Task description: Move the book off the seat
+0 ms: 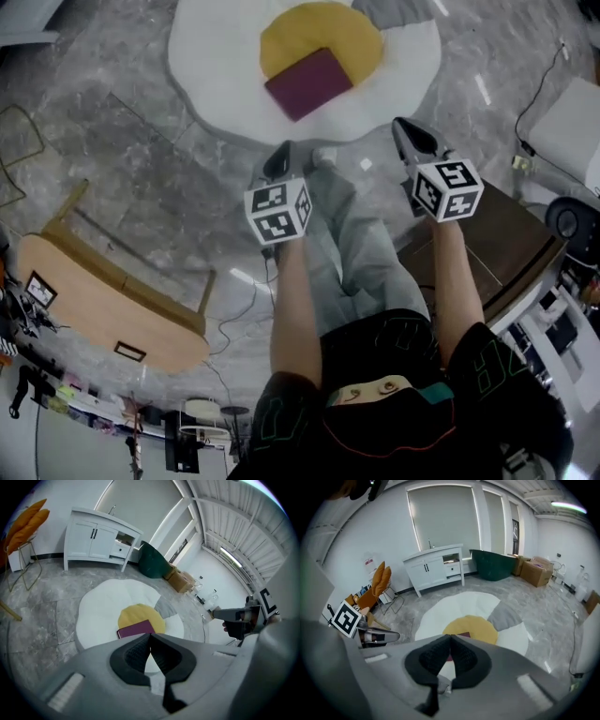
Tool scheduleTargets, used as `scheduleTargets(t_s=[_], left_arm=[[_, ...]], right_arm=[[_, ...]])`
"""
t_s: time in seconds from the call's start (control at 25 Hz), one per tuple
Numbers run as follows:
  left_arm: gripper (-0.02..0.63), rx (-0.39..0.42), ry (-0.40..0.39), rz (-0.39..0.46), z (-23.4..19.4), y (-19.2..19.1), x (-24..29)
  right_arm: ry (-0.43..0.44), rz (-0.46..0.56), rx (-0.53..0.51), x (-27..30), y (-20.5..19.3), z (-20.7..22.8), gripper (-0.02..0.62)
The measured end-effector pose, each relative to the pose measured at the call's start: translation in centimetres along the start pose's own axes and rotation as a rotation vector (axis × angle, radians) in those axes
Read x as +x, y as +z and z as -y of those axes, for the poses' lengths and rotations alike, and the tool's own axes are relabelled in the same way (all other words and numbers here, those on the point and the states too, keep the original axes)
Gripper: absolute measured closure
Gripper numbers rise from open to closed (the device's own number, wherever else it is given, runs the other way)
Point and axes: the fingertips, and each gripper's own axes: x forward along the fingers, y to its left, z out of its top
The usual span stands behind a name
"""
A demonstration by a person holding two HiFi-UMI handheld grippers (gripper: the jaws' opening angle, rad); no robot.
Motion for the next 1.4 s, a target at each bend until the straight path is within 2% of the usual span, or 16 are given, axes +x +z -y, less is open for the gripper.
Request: scheduleTargets(t_s=[0.24,0.36,0.52,0.64,0.72,0.8,0.88,0.92,1.04,1.24,1.4], left_arm=[[0.595,-0.011,0.034,-0.016,-3.1,-3.4,6.5],[0.594,-0.019,0.037,-0.006,-3.4,-4.5,9.1],[0.592,-0.049,0.051,-0.001,-4.3,-5.9,12.8],[0.591,-0.072,0.075,-0.023,-5.5,-6.9,15.3],[0.544,-0.094,0.086,-0.038,-6.2,-7.5,16.4],[0.455,-0.126,0.074,-0.064,-6.3,-8.3,17.2],[0.396,-0.168,0.055,-0.084,-6.4,-9.1,17.9],[0.38,-0.182,0.053,-0.091,-6.7,-9.4,18.3],[0.342,-0.188,0.054,-0.101,-7.7,-10.2,19.7],[0.339,-0.199,0.045,-0.124,-8.7,-12.0,22.7],[0.333,-0.213,0.054,-0.118,-9.9,-12.6,24.5]], right_arm=[[0.047,-0.051,-0.017,7.9,-4.5,1.9,0.592],[0.068,-0.054,-0.024,11.3,-5.0,3.0,0.592],[0.021,-0.045,-0.052,15.5,-5.7,5.8,0.592],[0.05,-0.053,-0.08,18.9,-6.2,6.7,0.592],[0.096,-0.082,-0.091,21.1,-6.8,6.8,0.484],[0.126,-0.125,-0.099,22.6,-7.7,7.1,0.462],[0.142,-0.159,-0.128,23.8,-8.5,7.6,0.451],[0.153,-0.175,-0.142,24.5,-8.8,7.7,0.424],[0.185,-0.214,-0.177,27.1,-9.8,8.0,0.386],[0.197,-0.263,-0.206,29.6,-11.8,9.5,0.344],[0.234,-0.27,-0.208,31.2,-13.3,9.1,0.344]])
